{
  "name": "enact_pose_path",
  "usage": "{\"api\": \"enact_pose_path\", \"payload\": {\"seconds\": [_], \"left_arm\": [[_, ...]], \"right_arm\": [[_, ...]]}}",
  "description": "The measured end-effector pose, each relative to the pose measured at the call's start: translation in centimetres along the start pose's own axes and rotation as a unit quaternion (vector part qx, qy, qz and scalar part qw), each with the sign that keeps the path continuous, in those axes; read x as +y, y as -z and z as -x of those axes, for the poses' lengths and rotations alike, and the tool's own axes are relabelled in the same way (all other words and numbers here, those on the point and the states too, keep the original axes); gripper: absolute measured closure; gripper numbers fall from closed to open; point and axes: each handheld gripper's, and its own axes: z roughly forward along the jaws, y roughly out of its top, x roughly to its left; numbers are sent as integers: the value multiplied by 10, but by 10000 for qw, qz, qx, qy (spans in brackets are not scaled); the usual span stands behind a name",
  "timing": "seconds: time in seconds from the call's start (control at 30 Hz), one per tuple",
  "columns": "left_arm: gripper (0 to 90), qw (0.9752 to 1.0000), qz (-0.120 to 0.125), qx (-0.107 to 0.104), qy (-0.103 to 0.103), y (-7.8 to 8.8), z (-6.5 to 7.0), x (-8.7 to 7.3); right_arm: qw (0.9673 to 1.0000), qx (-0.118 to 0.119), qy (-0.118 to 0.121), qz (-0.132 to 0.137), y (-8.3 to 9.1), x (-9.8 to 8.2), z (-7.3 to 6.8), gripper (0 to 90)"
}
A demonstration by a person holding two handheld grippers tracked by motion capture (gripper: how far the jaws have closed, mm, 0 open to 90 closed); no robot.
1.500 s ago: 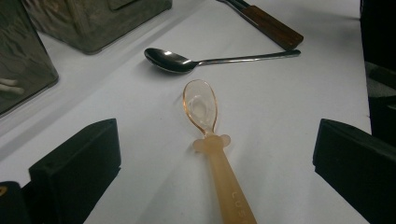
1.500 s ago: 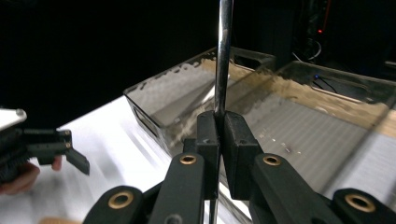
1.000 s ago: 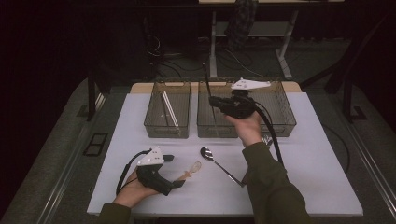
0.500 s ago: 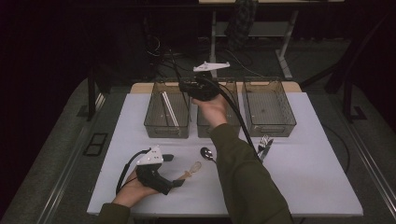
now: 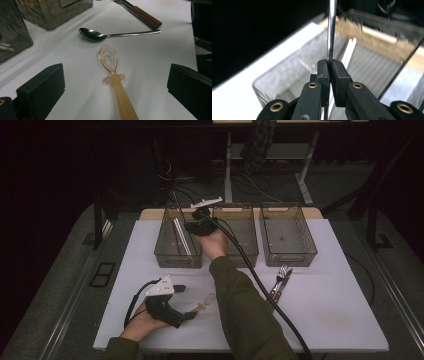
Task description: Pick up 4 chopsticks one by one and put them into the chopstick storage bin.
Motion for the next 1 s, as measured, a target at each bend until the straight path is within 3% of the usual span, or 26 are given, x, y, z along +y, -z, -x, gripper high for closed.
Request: {"api": "enact_pose_path", "payload": {"seconds": [0.1,0.13,0.17,0.23,0.3,0.37,0.5,0.63,0.77,0.83,1.0], "left_arm": [[0,10000,-2,0,3,0,0,0],[0,10000,-2,1,4,0,-1,0],[0,10000,-1,4,5,0,-1,0],[0,10000,-1,2,1,0,-1,0],[0,10000,-4,6,7,0,-1,0],[0,10000,-8,9,-1,0,-1,0],[0,10000,-21,22,-8,0,-2,0],[0,10000,-31,35,-3,-1,-2,0],[1,10000,-75,45,-29,-1,-1,0],[1,10000,-71,49,-30,-1,-1,-1],[1,9999,-107,62,-52,-2,-1,-1]], "right_arm": [[9995,-183,-119,-232,-7,-6,2,843],[9991,-220,-200,-308,-9,-7,3,817],[9988,-239,-248,-362,-11,-7,4,725],[9987,-331,-235,-322,-9,-8,5,651],[9993,-204,-227,-227,-6,-7,6,588],[9994,-256,-181,-167,-1,-6,6,530],[9998,-63,-162,-17,11,-6,8,441],[9999,122,38,44,22,-11,10,366],[9997,157,144,105,37,-18,13,293],[9998,88,75,158,45,-22,16,263],[9997,-172,179,58,61,-34,22,184]]}}
